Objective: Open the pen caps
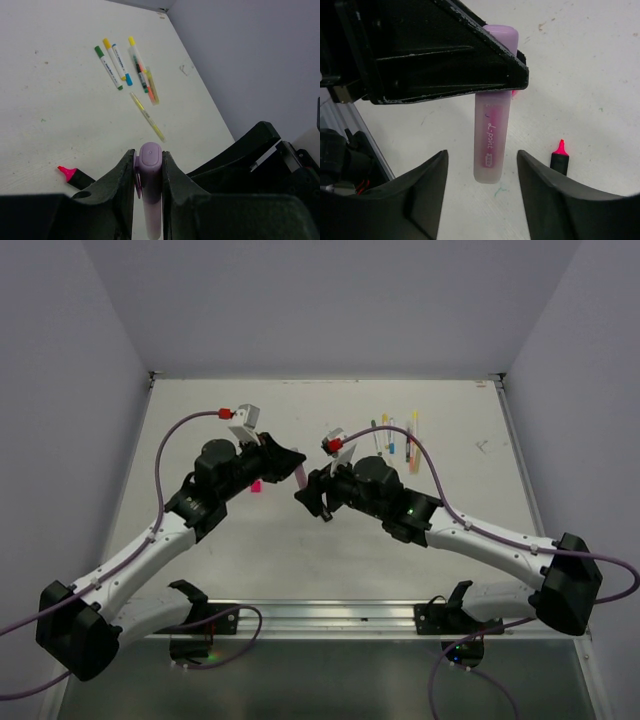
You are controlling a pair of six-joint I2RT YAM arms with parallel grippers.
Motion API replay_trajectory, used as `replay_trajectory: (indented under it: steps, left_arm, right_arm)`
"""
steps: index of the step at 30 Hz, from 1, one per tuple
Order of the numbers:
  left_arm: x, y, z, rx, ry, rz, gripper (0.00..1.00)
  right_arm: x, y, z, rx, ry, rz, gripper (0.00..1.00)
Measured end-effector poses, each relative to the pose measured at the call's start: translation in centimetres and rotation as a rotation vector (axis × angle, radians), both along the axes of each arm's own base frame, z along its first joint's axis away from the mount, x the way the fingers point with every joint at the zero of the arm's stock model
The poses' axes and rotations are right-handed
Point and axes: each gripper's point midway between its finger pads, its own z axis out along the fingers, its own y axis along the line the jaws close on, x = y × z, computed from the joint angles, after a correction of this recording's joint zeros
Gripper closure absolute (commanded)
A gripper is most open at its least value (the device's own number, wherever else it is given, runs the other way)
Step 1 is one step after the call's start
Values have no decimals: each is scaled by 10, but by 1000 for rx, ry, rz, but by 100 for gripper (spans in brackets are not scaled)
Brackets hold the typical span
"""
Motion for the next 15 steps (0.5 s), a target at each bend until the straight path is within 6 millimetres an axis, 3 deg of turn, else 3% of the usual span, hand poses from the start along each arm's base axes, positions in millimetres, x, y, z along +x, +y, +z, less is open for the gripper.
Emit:
replay_trajectory:
  steps: [2, 6, 11, 15]
  left_arm:
    - [0, 4, 2, 21, -24, -2, 100]
    - [-4, 10, 12, 25, -79, -51, 100]
    - [-11, 15, 29, -16, -166, -151, 100]
    - [-31, 4, 40, -63, -245, -293, 100]
  right_arm:
    - [-5, 0, 3, 3, -6, 24, 25]
    - [-17, -3, 19, 45, -15, 90, 17]
    - [-26, -5, 34, 98, -13, 199, 14]
    - [-33, -5, 38, 131, 2, 289, 15]
